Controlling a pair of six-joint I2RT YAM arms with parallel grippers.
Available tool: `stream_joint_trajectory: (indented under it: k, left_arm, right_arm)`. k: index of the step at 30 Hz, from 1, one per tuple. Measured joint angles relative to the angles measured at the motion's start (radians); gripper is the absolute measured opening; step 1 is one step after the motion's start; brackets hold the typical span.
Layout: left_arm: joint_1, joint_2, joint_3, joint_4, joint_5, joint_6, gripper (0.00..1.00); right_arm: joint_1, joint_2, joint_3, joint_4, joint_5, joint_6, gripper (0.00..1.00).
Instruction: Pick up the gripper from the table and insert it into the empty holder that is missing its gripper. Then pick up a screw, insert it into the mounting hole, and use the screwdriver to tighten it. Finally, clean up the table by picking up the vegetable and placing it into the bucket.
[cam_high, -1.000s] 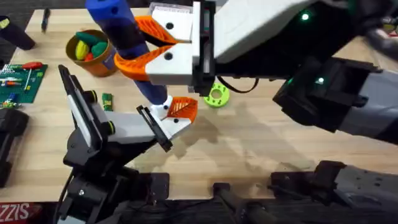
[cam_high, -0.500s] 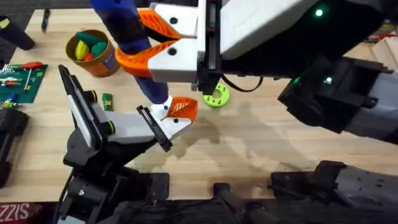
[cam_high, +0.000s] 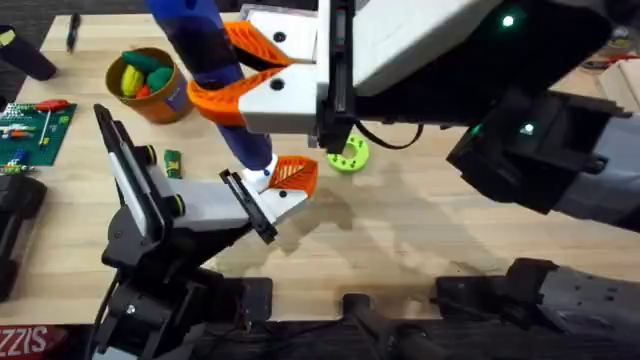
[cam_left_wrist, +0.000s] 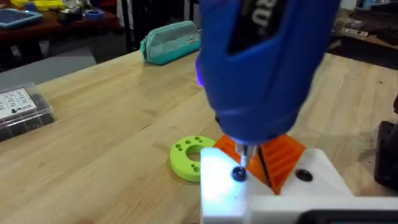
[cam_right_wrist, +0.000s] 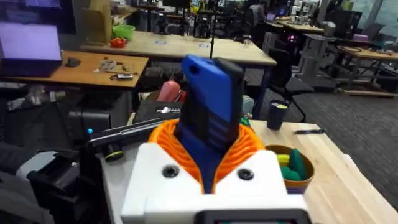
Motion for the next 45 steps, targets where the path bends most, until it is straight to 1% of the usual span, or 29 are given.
stream_joint_trajectory:
  k: [11,45]
  left_arm:
    - [0.0,0.0,0.0,-0.001,0.0,-0.001,0.007]
    - [0.0,0.001,0.0,-0.001,0.0,-0.005,0.007]
  right_arm:
    - [-0.004,0.028,0.0,-0.001,0.001,0.0,0.054]
    - [-0.005,0.026,0.0,-0.021,0.007,0.0,0.054]
